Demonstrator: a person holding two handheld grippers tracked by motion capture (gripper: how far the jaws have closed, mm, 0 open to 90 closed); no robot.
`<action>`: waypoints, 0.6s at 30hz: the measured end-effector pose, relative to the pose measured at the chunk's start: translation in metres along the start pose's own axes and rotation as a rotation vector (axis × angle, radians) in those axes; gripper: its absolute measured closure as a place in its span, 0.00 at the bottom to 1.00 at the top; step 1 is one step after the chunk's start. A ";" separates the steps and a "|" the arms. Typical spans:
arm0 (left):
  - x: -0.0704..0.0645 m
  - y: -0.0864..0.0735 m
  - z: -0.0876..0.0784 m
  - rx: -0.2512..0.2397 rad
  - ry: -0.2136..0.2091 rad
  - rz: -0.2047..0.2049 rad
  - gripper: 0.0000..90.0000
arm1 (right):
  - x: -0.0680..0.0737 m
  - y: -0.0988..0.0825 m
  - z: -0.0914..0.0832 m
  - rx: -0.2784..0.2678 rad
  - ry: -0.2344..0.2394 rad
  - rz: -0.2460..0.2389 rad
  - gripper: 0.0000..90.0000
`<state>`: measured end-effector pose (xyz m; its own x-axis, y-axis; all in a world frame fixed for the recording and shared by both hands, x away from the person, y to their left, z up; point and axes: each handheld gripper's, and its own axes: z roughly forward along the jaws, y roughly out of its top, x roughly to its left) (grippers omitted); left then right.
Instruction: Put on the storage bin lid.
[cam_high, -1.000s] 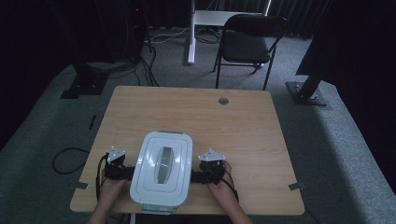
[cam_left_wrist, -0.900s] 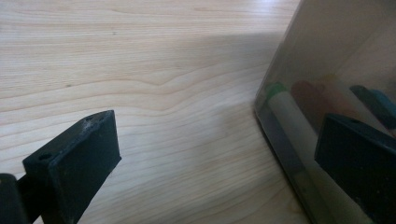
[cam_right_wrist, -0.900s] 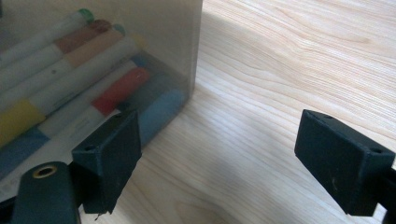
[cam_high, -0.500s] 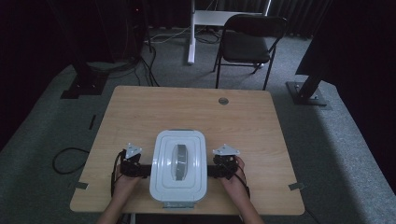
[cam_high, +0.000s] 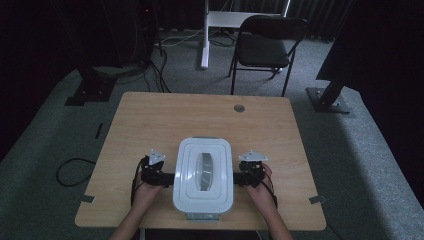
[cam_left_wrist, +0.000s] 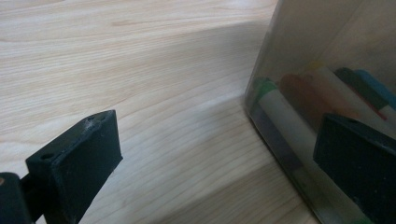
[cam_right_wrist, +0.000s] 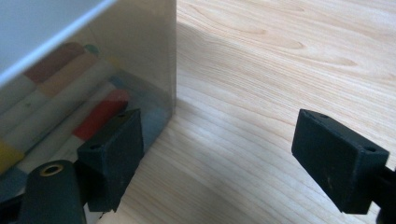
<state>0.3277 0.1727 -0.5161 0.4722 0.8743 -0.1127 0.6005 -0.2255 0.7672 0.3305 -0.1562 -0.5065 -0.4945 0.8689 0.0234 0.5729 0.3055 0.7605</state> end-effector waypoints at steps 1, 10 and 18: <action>-0.001 0.001 0.001 0.000 -0.003 -0.001 0.01 | -0.002 0.000 0.000 -0.001 -0.003 0.004 0.19; -0.010 0.008 0.011 0.007 -0.020 0.002 0.02 | -0.019 0.001 0.000 -0.001 0.003 0.036 0.19; -0.011 0.009 0.015 0.009 -0.040 0.005 0.02 | -0.027 0.001 0.001 -0.009 0.006 0.042 0.19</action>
<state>0.3380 0.1546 -0.5172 0.5004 0.8553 -0.1341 0.6036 -0.2336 0.7623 0.3448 -0.1788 -0.5069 -0.4741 0.8785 0.0598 0.5878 0.2652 0.7643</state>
